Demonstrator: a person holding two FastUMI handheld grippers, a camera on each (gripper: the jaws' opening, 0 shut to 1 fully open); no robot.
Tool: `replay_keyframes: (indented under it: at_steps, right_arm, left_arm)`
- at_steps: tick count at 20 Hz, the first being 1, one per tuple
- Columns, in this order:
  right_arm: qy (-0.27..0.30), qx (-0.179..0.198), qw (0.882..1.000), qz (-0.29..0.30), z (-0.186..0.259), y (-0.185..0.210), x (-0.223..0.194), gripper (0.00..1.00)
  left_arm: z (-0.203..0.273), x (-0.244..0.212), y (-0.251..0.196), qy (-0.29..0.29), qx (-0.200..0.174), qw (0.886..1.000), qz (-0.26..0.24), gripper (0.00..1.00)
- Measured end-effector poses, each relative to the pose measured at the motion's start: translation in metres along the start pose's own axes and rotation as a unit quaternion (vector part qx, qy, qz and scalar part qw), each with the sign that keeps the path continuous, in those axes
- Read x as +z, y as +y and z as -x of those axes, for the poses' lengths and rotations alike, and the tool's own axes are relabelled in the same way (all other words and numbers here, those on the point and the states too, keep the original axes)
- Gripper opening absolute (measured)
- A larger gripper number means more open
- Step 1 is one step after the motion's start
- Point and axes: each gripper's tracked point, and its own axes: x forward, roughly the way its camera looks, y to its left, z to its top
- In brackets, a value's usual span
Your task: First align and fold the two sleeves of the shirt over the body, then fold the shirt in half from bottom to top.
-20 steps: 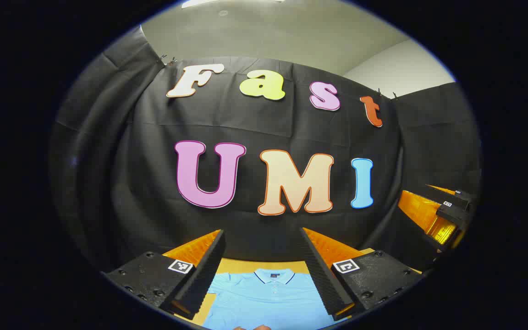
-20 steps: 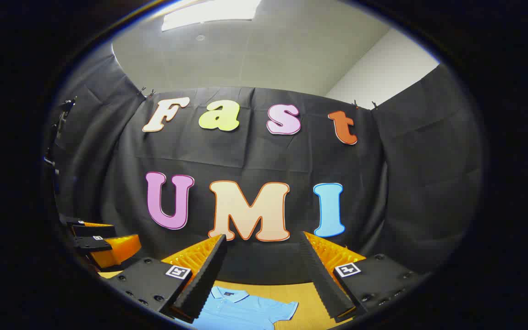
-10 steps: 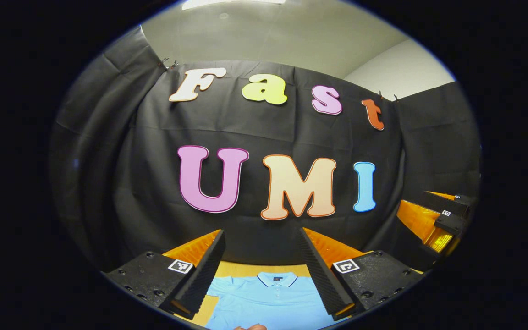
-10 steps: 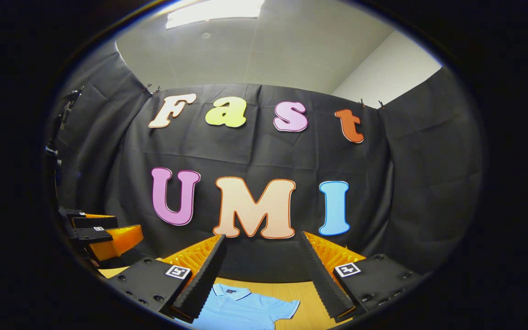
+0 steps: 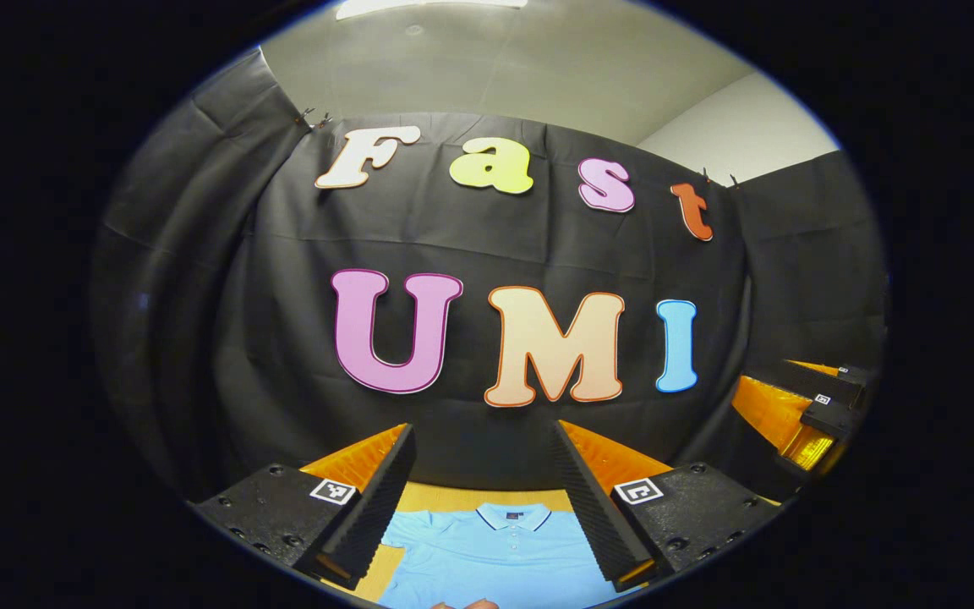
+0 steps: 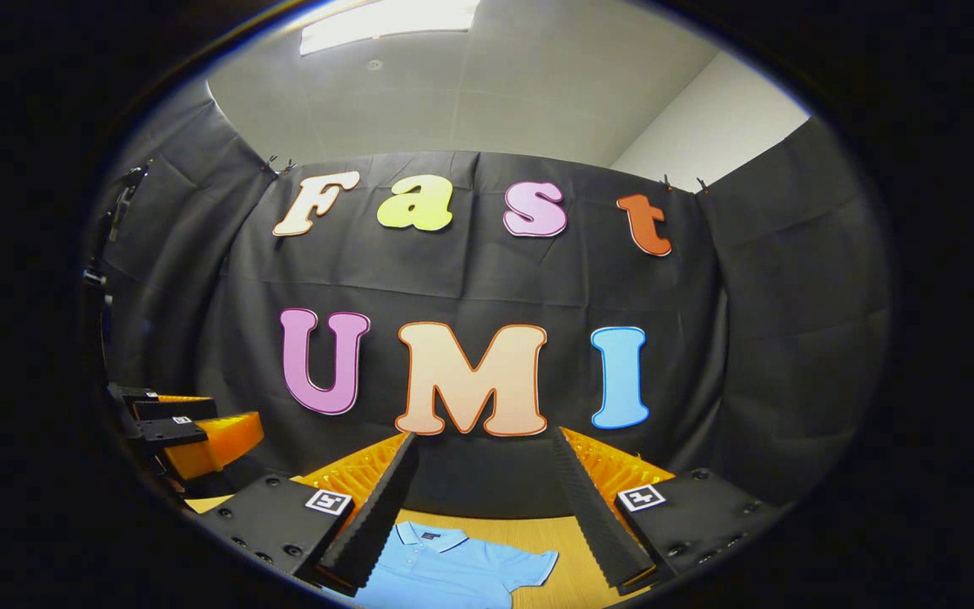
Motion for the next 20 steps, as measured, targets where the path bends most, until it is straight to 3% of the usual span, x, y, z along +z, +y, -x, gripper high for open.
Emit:
replay_keyframes:
  at_steps: [3, 7, 12, 17, 20]
  right_arm:
    - [0.011, 0.006, 1.0, -0.001, -0.015, -0.01, -0.009, 1.0]
    - [0.049, -0.002, 0.999, -0.002, -0.047, -0.048, -0.047, 0.98]
    - [0.112, -0.008, 0.994, -0.008, -0.078, -0.086, -0.128, 0.98]
    - [0.183, -0.027, 0.983, 0.012, -0.091, -0.103, -0.202, 0.98]
    - [0.245, -0.039, 0.969, 0.017, -0.098, -0.106, -0.267, 0.99]
  left_arm:
    - [-0.003, 0.001, -0.007, -0.001, -0.003, 1.0, 0.005, 0.95]
    - [-0.002, -0.004, -0.009, 0.003, 0.019, 1.0, 0.005, 0.93]
    - [0.014, -0.032, -0.007, 0.031, 0.063, 0.997, 0.014, 0.95]
    - [-0.001, -0.05, 0.002, 0.052, 0.056, 0.997, -0.003, 0.94]
    - [-0.012, -0.058, 0.014, 0.064, 0.049, 0.997, -0.014, 0.95]
